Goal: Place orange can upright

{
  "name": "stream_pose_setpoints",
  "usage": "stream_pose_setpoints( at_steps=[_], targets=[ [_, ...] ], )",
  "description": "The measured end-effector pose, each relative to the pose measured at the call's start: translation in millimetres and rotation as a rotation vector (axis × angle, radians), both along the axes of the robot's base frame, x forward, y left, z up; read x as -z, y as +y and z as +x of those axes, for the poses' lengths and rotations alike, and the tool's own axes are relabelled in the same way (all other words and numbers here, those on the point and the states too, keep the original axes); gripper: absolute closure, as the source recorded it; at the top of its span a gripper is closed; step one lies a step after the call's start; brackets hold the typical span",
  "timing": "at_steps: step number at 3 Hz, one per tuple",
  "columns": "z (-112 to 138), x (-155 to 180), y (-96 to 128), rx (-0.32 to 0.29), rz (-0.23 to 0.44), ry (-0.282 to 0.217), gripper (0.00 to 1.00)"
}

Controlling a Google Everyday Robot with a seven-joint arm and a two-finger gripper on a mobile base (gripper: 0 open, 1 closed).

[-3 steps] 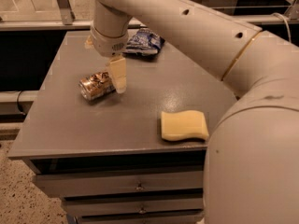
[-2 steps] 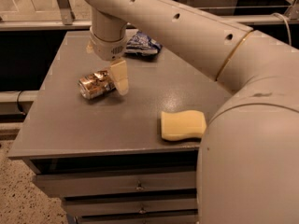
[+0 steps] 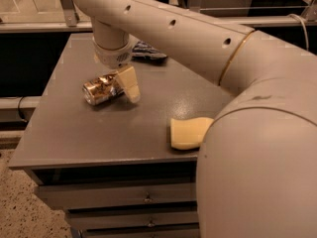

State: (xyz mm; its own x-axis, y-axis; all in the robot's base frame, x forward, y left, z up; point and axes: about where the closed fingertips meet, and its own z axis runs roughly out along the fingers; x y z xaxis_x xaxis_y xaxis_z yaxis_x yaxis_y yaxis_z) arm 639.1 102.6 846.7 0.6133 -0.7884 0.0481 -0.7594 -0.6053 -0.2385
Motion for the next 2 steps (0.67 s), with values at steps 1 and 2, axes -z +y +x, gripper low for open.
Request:
stream_pose_setpoints(
  at_steps=[1, 2],
  targets=[
    [2.3, -0.9, 2.2, 0.005, -0.036, 0.008, 0.0],
    [4.3, 3.2, 6.0, 0.024, -0.06, 0.046, 0.12]
  ],
)
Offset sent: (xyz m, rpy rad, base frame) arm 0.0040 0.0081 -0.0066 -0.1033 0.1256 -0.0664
